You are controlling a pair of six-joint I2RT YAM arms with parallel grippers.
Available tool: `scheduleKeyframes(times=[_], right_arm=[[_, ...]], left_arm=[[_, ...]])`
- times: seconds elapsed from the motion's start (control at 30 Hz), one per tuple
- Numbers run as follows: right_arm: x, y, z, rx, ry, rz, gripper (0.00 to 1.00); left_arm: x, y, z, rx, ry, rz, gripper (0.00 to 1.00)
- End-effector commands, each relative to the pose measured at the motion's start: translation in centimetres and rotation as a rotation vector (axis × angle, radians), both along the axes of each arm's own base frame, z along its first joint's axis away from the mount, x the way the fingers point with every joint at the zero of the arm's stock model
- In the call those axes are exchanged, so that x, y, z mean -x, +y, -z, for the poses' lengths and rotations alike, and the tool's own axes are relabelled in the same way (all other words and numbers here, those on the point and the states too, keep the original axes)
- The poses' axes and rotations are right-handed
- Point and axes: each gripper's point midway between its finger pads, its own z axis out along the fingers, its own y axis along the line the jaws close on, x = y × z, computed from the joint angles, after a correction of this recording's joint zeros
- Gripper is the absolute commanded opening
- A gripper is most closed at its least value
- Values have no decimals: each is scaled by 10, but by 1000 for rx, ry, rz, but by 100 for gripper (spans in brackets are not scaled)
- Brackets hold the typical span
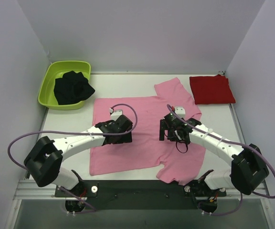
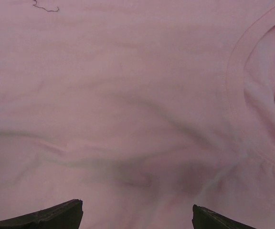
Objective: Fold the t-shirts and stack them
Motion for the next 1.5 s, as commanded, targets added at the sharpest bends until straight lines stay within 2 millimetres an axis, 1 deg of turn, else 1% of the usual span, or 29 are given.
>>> scheduleKeyframes(times=[0.0,0.23,0.4,0.43,0.47,0.5,0.53,0.6,0.67,0.7,0.73,0.77,0.8,0.83,0.87,0.9,0.97,1.03,1.1,1.17,1.2,1.23,1.27,1.3,1.33,1.37,1.4,1.43,1.47], right_arm=[[2,3,15,-26,41,19,100],[0,12,53,-51,146,20,100],[-9,17,67,-67,186,29,100],[-10,15,72,-61,203,36,100],[-14,19,71,-72,207,29,100],[-17,20,72,-74,210,32,100],[-18,18,77,-67,232,38,100],[-28,21,76,-70,229,44,100],[-31,20,81,-59,250,55,100],[-39,22,79,-63,239,58,100],[-41,21,83,-56,251,62,100],[-43,20,84,-52,260,67,100],[-50,22,82,-57,251,70,100],[-52,21,86,-50,261,71,100],[-56,19,86,-50,262,80,100],[-61,26,84,-77,266,72,100],[-67,25,86,-66,271,75,100],[-76,26,83,-62,260,74,100],[-80,26,80,-58,257,71,100],[-85,30,70,-64,240,59,100],[-89,26,64,-48,215,63,100],[-91,29,50,-56,180,53,100],[-91,28,42,-45,166,49,100],[-91,28,34,-45,151,45,100],[-86,32,18,-54,125,26,100],[-84,31,9,-46,105,24,100],[-80,32,-9,-58,67,12,100],[-70,35,-15,-50,65,-10,100],[-60,33,-18,-42,62,-20,100]], left_arm=[[-12,-14,10,55,0,-33,95],[-20,-7,36,12,68,-60,96],[-31,5,51,-4,111,-92,96],[-33,5,52,-2,113,-89,96],[-37,11,55,-6,122,-105,96],[-41,13,59,-10,130,-112,96],[-43,13,61,-5,143,-104,96],[-50,19,66,-12,156,-121,96],[-62,19,65,-11,150,-120,96],[-66,22,70,-21,162,-130,96],[-75,20,66,-19,154,-126,96],[-79,20,66,-19,154,-126,96],[-83,20,70,-28,163,-125,96],[-91,19,67,-28,156,-124,96],[-96,19,67,-30,156,-124,96],[-98,20,71,-38,165,-123,96],[-109,20,69,-36,160,-122,96],[-114,22,71,-36,166,-118,96],[-121,20,64,-24,150,-115,95],[-124,21,54,-21,135,-111,95],[-127,19,40,-6,108,-106,95],[-126,19,33,-3,103,-96,95],[-125,19,24,4,92,-92,95],[-123,19,5,26,58,-87,95],[-118,22,-2,29,58,-84,95],[-115,23,-24,57,17,-82,95],[-106,28,-26,56,16,-86,95],[-98,33,-32,52,13,-90,95],[-92,38,-51,73,-31,-96,96]])
